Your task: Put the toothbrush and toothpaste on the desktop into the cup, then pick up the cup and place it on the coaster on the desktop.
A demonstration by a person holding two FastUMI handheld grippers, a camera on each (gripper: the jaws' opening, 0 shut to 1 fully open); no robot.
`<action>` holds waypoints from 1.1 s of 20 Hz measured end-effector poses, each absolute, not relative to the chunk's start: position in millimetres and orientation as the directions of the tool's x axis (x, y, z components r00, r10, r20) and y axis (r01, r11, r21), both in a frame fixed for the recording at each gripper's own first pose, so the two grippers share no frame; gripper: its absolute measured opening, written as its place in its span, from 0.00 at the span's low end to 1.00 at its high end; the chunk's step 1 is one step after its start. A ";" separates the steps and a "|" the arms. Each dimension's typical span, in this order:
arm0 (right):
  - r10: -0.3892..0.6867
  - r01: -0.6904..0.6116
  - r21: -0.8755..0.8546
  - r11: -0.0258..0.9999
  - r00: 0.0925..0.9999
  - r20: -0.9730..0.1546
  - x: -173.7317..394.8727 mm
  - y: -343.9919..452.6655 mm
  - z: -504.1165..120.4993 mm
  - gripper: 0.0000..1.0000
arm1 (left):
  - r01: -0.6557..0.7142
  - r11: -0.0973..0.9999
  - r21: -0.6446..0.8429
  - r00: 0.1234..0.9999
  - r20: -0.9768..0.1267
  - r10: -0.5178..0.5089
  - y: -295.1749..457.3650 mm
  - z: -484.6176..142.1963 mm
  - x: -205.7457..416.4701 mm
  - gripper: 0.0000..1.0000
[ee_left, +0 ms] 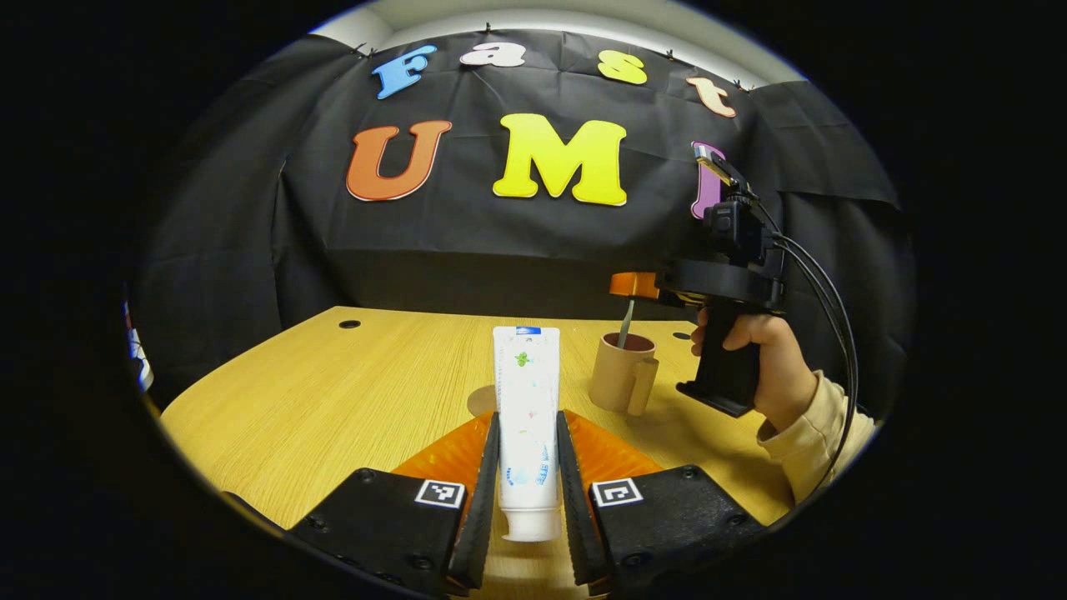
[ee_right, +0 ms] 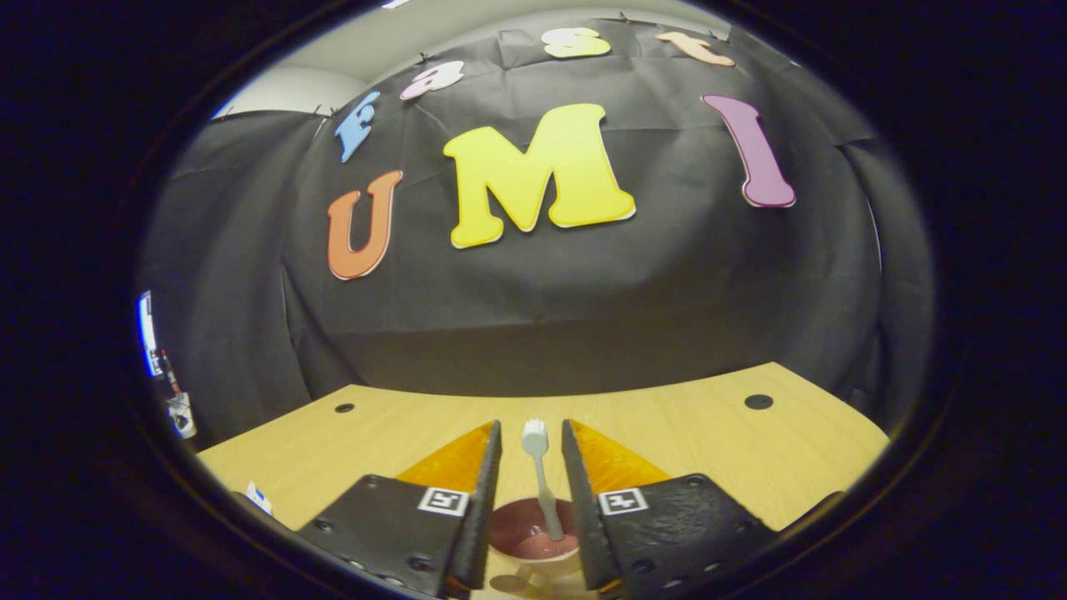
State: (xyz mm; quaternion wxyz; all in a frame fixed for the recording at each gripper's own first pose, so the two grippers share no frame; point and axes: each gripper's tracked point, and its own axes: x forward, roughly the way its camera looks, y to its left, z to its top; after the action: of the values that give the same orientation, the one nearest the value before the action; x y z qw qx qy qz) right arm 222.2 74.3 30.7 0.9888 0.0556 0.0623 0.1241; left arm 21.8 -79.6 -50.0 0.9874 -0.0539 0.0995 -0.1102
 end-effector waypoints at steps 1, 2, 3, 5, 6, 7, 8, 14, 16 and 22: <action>0.254 -0.241 0.111 0.964 0.960 -0.121 219.0 71.6 26.3 0.67 | 0.208 0.971 -0.120 0.958 -0.176 -0.227 -82.7 -46.3 25.3 0.41; 0.246 -0.236 0.091 0.967 0.962 -0.121 216.0 65.5 25.5 0.75 | 0.213 0.971 -0.109 0.960 -0.164 -0.229 -86.6 -41.8 28.9 0.41; 0.232 -0.225 0.066 0.972 0.966 -0.118 211.6 59.2 24.2 0.97 | 0.218 0.971 -0.102 0.961 -0.153 -0.232 -92.2 -37.8 33.2 0.41; 0.209 -0.206 0.044 0.978 0.975 -0.078 201.9 44.5 26.9 0.96 | 0.224 0.970 -0.095 0.962 -0.140 -0.236 -101.8 -32.9 42.1 0.41; 0.210 -0.208 0.041 0.977 0.975 -0.070 194.5 39.8 27.1 0.97 | 0.230 0.969 -0.091 0.961 -0.136 -0.241 -106.9 -31.6 45.6 0.41; 0.218 -0.216 0.044 0.975 0.974 -0.061 186.5 36.0 27.2 0.97 | 0.234 0.968 -0.092 0.961 -0.128 -0.244 -113.8 -26.7 50.2 0.41; 0.219 -0.217 0.049 0.975 0.975 -0.046 178.0 30.0 28.7 0.97 | 0.235 0.968 -0.091 0.963 -0.116 -0.245 -118.9 -22.4 56.0 0.41; 0.171 -0.170 -0.018 0.985 0.985 0.030 143.4 -14.5 24.5 0.96 | 0.242 0.968 -0.067 0.969 -0.020 -0.244 -150.2 16.7 99.9 0.41; 0.152 -0.151 -0.033 0.988 0.987 0.041 136.4 -27.9 20.8 0.97 | 0.251 0.967 -0.052 0.968 0.019 -0.251 -162.6 30.6 112.5 0.41; 0.142 -0.149 0.155 0.977 0.988 0.055 136.3 -51.0 28.4 0.97 | 0.305 0.949 -0.079 0.950 0.101 -0.297 -202.7 69.5 152.3 0.40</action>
State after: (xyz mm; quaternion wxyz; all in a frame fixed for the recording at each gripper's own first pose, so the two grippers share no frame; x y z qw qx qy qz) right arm 136.3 -51.0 28.4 0.9939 0.0798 -0.0220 0.0731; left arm 152.3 -202.7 69.5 0.9862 -0.0467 -0.0438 -0.1527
